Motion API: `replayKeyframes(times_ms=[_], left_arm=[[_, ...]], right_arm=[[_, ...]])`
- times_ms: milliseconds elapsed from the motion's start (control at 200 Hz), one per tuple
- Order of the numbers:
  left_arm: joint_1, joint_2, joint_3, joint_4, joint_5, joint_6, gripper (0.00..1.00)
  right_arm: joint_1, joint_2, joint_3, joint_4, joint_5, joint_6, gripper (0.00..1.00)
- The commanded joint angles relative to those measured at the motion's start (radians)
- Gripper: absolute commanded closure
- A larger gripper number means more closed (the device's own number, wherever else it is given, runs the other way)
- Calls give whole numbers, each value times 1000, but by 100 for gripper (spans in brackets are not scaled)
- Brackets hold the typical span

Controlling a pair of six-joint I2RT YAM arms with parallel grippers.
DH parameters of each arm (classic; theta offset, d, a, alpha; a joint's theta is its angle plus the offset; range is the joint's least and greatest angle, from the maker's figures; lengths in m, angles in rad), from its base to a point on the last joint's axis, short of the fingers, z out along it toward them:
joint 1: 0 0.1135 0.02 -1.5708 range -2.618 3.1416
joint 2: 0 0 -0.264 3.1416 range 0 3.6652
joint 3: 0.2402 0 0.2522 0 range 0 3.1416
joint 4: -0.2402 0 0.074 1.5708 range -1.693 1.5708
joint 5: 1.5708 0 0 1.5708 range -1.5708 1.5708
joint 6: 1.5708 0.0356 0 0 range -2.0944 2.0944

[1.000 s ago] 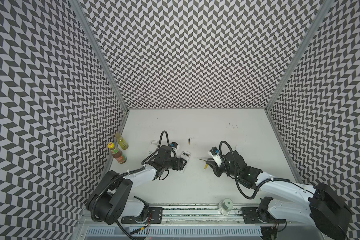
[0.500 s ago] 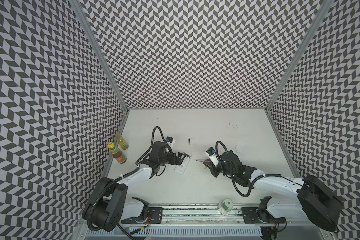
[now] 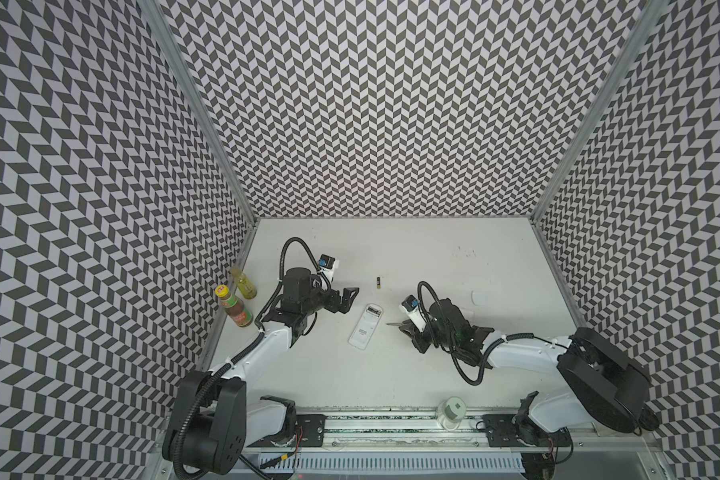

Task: Unload the batteries from the remote control
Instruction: 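Move the left gripper back over the remote's battery end to regrasp it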

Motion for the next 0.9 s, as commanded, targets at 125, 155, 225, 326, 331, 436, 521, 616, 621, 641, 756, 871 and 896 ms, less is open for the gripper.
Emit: replayKeyframes(times_ms=[125,155,225,326,331,436,521,616,621,641,756,871,896], left_arm=[[19,-39,87,-122,-41,183,0],[19,-44,91,-126,-42,198,0],[20,-40,101,-147,-39,235,0],[22,-40,143,-195,-36,262,0],[22,-40,145,-197,-36,262,0],[22,-47,156,-214,-10,281,0],[23,-39,154,-217,8,295,0],[23,-48,155,-229,36,305,0],[22,-48,155,-230,37,307,0],[23,-50,155,-233,47,315,0],[24,-39,166,-277,110,400,0],[1,-38,213,-393,154,552,0],[-3,-39,224,-419,157,585,0]], right_arm=[[2,123,90,96,-44,-29,100],[0,137,96,109,-55,-28,100],[0,181,131,105,-72,-39,100],[0,233,183,78,-75,-64,100],[-1,234,183,79,-76,-64,100],[-1,264,207,109,-110,-73,100],[0,293,250,94,-143,-85,100],[2,317,269,118,-166,-88,100],[1,319,271,119,-165,-89,100],[2,328,277,121,-172,-90,100],[8,366,330,91,-220,-126,100],[8,361,342,75,-229,-140,100],[7,354,342,73,-226,-140,100]])
